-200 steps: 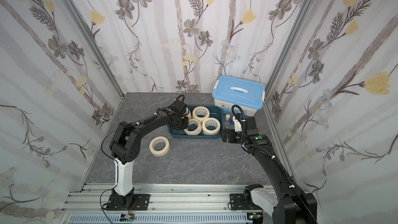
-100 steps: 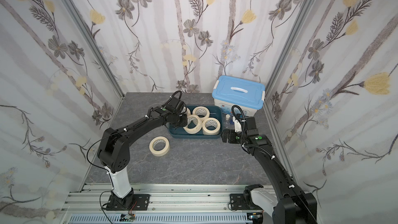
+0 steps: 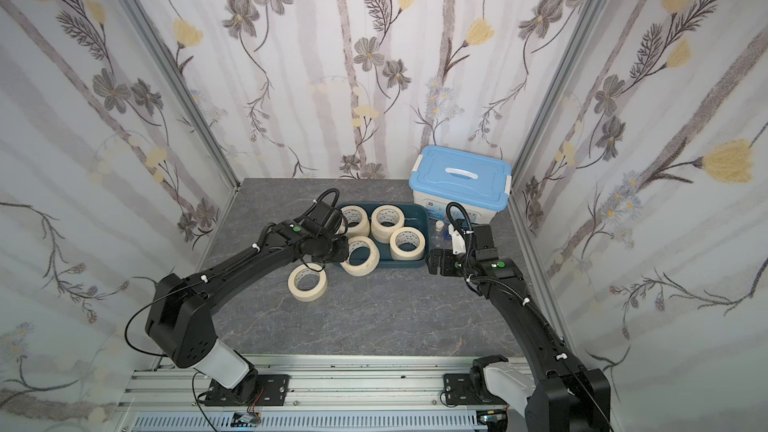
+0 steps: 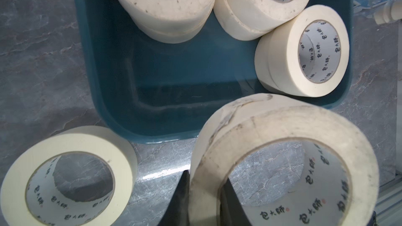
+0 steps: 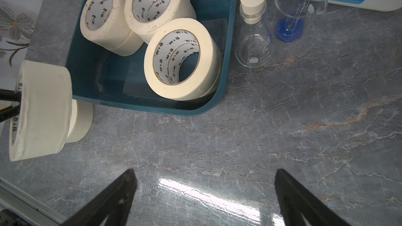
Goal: Take out the art tape in the storage box
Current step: Place the art tape at the center of the board.
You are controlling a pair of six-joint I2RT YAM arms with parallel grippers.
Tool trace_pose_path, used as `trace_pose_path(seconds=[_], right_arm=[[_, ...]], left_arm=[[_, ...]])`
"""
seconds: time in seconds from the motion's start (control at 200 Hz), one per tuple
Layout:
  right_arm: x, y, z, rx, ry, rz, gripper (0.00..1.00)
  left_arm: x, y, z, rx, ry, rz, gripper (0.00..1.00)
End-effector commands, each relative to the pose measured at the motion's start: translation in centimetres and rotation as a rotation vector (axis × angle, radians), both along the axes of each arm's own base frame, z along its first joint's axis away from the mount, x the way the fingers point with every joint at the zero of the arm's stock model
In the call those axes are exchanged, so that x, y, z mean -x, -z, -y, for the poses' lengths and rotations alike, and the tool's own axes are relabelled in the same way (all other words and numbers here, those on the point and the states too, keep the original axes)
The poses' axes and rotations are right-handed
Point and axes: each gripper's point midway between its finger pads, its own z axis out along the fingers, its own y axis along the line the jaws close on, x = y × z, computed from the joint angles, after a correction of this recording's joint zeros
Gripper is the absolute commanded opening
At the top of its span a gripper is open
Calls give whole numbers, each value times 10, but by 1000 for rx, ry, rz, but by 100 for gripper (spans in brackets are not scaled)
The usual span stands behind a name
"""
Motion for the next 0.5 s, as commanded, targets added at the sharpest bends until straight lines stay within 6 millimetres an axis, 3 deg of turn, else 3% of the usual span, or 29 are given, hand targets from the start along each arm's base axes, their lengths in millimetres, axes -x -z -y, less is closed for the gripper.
trace_pose_path(seconds=[0.0,0.225,0.495], right_arm=[[-5,-5,0,5,-4,22,100],[-8,-4,-2,5,-11,16,100],[-11,-6,-3,5,-16,15,100]], left_arm=[[11,3,-12,-14,-43,-16,6],[38,15,-28,-24,-72,-55,6],[49,28,-27,-48,-58,-78,5]])
